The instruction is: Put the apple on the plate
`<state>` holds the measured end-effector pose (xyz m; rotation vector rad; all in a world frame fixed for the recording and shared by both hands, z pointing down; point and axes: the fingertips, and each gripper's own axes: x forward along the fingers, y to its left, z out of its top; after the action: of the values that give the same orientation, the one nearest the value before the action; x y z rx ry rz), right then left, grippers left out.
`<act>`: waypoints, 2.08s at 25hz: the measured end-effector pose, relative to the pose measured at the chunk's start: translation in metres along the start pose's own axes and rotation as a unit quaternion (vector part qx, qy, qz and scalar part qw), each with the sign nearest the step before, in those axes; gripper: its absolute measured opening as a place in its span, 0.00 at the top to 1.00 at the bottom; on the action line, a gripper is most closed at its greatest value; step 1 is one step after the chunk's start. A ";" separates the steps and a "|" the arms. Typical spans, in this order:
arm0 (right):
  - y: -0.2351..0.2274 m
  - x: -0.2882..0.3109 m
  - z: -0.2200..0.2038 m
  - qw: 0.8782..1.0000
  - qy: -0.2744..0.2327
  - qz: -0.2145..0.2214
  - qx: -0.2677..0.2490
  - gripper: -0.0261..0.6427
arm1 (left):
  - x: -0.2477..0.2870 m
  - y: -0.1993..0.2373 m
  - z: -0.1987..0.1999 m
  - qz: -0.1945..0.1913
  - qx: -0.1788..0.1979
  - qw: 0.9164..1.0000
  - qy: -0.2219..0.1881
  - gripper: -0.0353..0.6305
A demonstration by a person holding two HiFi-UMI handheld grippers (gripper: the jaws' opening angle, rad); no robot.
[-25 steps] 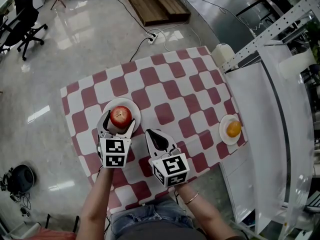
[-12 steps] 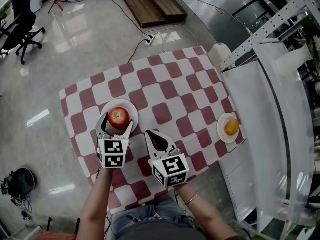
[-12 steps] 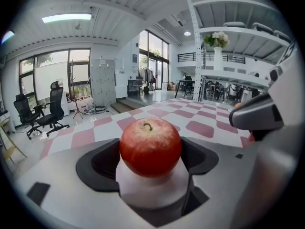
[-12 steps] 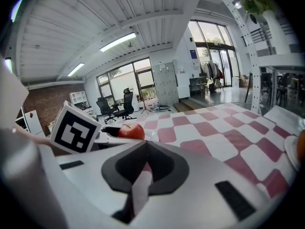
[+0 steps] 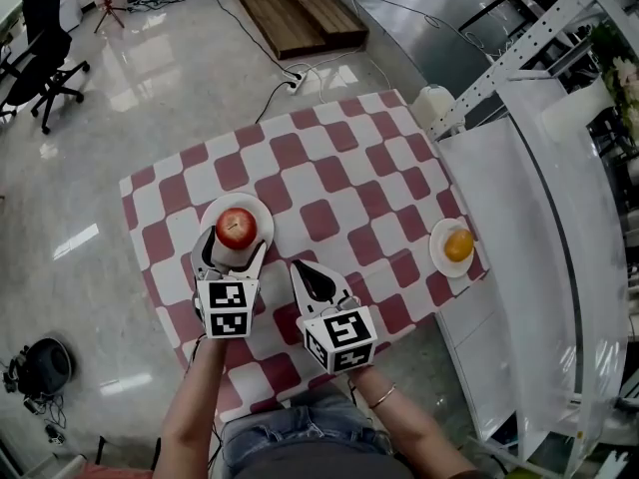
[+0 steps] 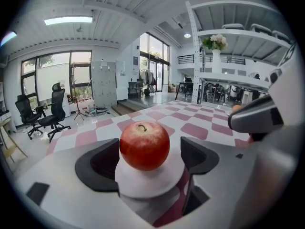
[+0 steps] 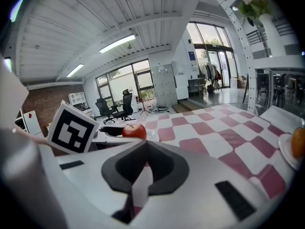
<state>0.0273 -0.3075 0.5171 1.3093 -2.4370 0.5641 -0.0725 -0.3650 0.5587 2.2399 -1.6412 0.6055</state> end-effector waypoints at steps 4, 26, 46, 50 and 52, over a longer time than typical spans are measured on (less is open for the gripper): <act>0.003 -0.010 -0.002 1.000 -0.003 -0.005 0.000 0.94 | -0.011 -0.003 0.003 -0.002 -0.009 1.000 -0.008 0.36; 0.049 -0.070 -0.014 0.999 -0.030 -0.020 -0.007 0.94 | -0.095 -0.021 -0.013 -0.032 -0.022 0.999 -0.017 0.37; 0.092 -0.112 -0.028 0.998 -0.051 -0.039 -0.010 0.94 | -0.172 -0.042 -0.021 -0.082 -0.025 0.995 -0.044 0.56; 0.099 -0.120 -0.031 0.998 -0.055 -0.042 -0.011 0.94 | -0.186 -0.039 -0.025 -0.078 -0.034 0.995 -0.049 0.65; 0.102 -0.124 -0.031 0.997 -0.058 -0.044 -0.012 0.94 | -0.192 -0.038 -0.027 -0.079 -0.040 0.995 -0.052 0.70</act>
<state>0.0100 -0.1526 0.4690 1.4707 -2.4539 0.4471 -0.0900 -0.1815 0.4863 2.3499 -1.4876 0.3818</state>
